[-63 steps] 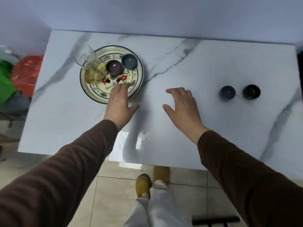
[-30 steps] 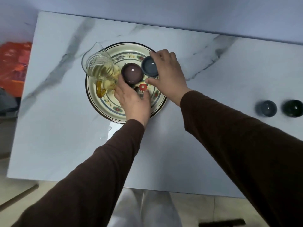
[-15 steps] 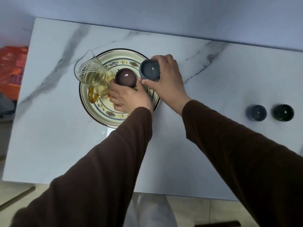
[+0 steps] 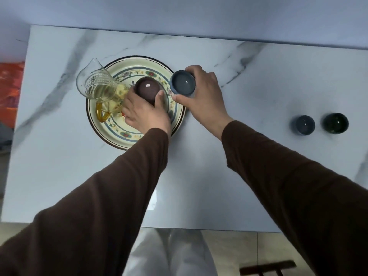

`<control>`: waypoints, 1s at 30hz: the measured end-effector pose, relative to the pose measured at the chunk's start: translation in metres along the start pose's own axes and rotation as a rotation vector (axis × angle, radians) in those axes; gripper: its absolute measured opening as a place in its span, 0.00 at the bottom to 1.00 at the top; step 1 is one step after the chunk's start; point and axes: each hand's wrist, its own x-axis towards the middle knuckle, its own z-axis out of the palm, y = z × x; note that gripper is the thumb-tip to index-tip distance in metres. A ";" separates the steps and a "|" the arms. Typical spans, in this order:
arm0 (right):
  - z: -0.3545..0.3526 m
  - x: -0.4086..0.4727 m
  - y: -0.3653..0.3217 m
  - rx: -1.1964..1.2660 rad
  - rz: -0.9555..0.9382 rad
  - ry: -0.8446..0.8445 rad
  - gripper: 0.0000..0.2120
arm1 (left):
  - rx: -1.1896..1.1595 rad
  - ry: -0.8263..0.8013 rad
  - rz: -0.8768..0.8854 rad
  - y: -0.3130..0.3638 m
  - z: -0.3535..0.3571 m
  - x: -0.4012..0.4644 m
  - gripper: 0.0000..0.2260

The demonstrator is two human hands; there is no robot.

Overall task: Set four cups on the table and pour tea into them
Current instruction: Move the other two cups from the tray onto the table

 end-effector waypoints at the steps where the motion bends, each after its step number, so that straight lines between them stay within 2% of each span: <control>1: -0.003 -0.005 0.000 0.005 0.007 0.006 0.31 | -0.001 -0.011 0.046 -0.002 -0.005 -0.003 0.33; 9: -0.035 -0.076 0.002 0.027 0.093 0.112 0.30 | -0.037 -0.149 0.406 -0.020 -0.060 -0.046 0.32; 16: -0.069 -0.175 0.018 0.022 0.192 0.213 0.31 | 0.041 -0.291 0.652 -0.052 -0.097 -0.112 0.31; 25: -0.118 -0.272 0.079 -0.017 0.235 0.221 0.29 | 0.029 -0.372 0.750 -0.056 -0.082 -0.223 0.29; 30: -0.156 -0.305 0.129 -0.041 0.243 0.208 0.29 | 0.007 -0.402 0.747 -0.044 -0.056 -0.293 0.28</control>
